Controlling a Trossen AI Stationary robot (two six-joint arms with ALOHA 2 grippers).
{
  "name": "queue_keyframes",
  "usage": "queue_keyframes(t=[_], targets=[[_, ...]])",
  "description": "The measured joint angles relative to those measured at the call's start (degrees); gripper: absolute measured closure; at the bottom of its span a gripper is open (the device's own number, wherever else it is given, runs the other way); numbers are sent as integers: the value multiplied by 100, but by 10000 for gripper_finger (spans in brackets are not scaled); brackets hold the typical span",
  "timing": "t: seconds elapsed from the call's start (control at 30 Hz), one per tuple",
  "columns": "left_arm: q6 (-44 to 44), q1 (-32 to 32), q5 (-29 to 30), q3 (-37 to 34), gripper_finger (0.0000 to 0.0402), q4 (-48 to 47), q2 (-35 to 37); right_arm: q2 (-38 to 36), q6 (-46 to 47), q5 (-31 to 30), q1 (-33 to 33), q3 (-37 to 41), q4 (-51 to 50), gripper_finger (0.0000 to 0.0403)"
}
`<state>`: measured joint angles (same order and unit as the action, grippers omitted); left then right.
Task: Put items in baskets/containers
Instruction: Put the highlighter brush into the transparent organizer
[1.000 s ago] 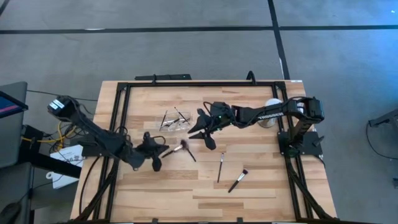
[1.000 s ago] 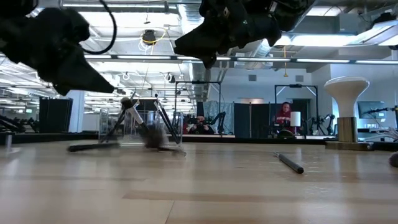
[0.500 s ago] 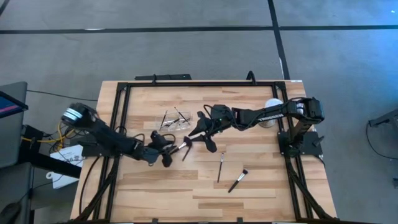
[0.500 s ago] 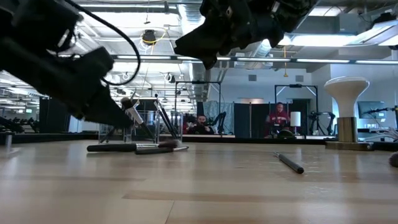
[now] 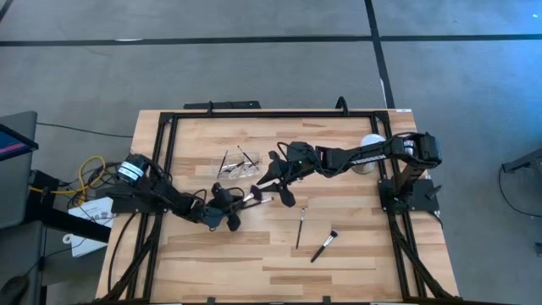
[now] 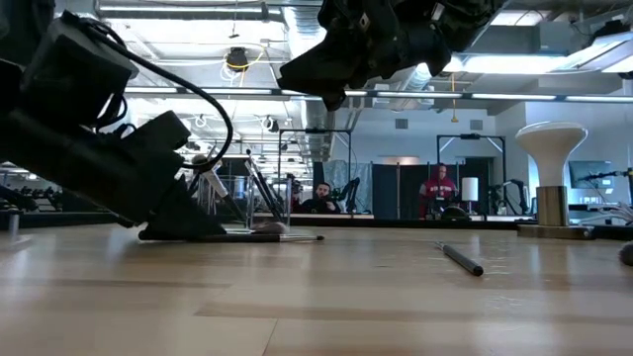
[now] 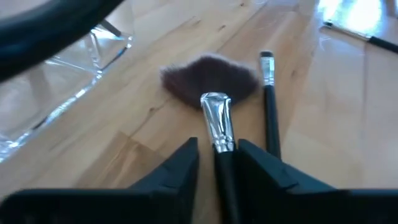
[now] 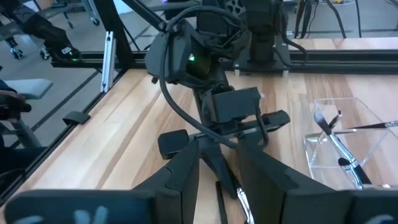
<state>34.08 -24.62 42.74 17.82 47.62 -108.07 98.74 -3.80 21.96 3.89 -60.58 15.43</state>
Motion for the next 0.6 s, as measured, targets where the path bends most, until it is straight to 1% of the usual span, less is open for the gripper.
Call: queue_keyframes(t=[0.1, 0.13, 0.33, 0.43, 0.6], targets=[[-166, -68, 33, -19, 359, -45, 103, 0, -172, 0, 5, 0, -12, 300], [-187, -62, 11, -21, 363, -77, 153, 0, -215, 0, 5, 0, -12, 300], [-352, -18, -138, -34, 362, -160, 434, 10, -224, -2, -38, 0, -85, 300], [-535, -36, -205, -53, 362, -233, 630, 308, -190, -21, -106, -8, -92, 301], [-908, -38, -127, -49, 362, -162, 1086, 1117, -47, -29, -194, -61, 272, 301]])
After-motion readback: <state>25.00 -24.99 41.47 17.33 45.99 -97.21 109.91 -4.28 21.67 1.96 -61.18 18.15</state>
